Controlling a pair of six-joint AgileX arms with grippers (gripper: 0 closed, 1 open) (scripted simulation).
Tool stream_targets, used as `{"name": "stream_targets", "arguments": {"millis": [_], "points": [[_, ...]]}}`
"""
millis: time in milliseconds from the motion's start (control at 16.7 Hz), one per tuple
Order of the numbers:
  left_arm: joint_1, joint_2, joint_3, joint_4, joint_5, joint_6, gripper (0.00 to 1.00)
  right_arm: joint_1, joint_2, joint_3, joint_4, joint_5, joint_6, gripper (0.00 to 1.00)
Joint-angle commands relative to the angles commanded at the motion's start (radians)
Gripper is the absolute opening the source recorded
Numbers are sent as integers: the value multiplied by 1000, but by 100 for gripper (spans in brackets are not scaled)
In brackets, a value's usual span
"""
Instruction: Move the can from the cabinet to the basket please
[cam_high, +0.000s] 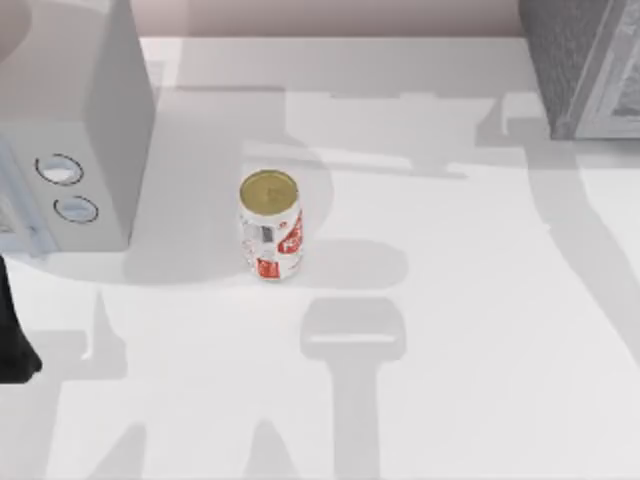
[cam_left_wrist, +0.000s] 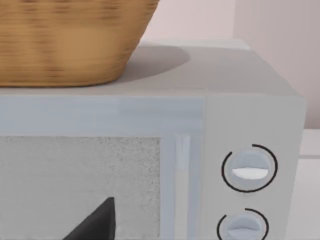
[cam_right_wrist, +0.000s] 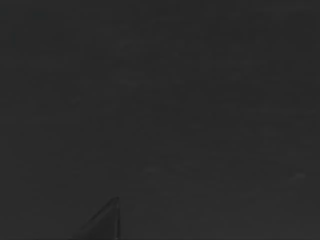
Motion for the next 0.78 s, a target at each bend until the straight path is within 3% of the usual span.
{"name": "stream_targets", "arguments": {"millis": [240,780], "points": [[0,0,0,0,0,0,100,-55,-239,-321,72,-67,0,100],[0,0,0,0,0,0,100,-216,-920,-1247,283,-247,-1,100]]}}
